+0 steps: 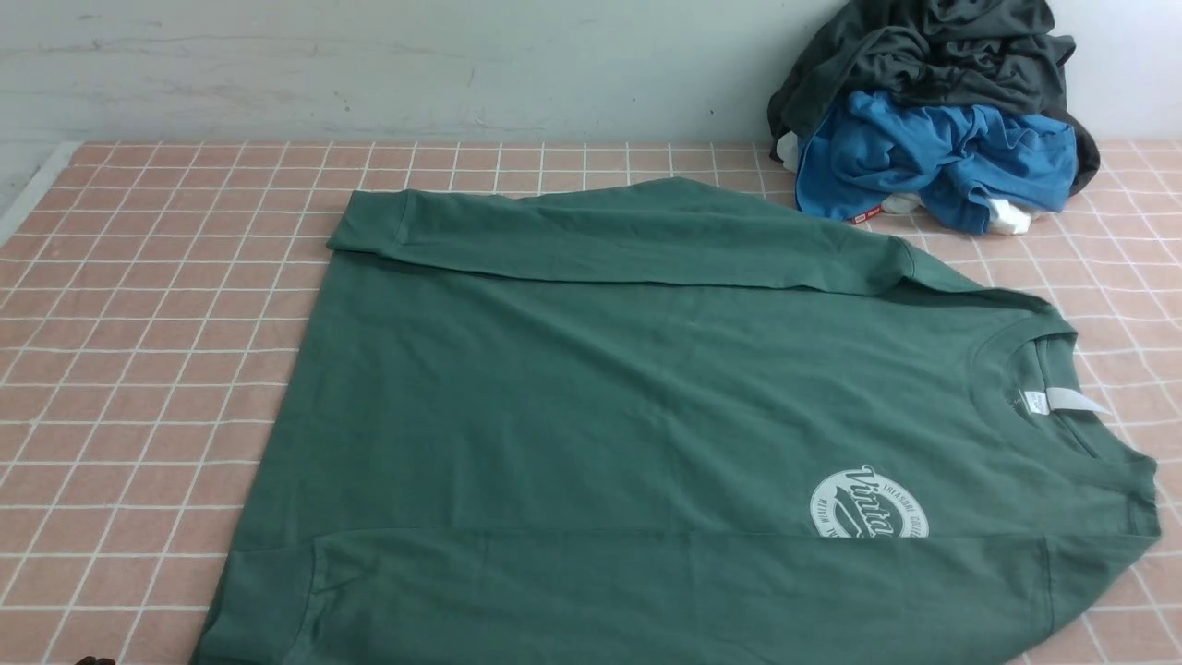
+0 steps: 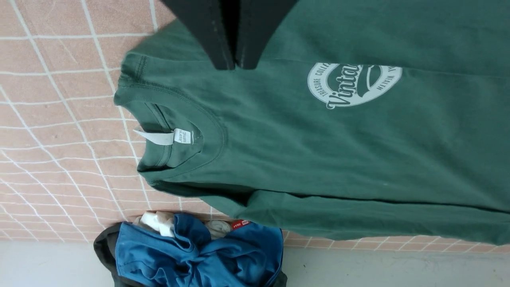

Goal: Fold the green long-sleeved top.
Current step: Use the left arm to clamp the cuff closest to it

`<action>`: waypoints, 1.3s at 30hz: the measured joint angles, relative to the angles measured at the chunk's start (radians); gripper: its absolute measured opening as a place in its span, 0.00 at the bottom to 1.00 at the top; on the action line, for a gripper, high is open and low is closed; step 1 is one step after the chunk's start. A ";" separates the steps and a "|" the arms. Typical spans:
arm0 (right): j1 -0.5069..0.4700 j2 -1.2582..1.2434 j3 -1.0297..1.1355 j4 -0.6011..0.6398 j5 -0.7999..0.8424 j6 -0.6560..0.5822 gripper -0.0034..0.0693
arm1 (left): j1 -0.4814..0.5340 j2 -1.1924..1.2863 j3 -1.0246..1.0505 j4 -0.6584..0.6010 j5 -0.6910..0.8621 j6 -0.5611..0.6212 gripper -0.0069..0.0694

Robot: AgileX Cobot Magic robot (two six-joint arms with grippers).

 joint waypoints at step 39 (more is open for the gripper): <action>0.000 0.099 -0.171 -0.058 -0.666 0.091 0.03 | 0.000 0.176 -0.299 0.066 -0.622 -0.087 0.08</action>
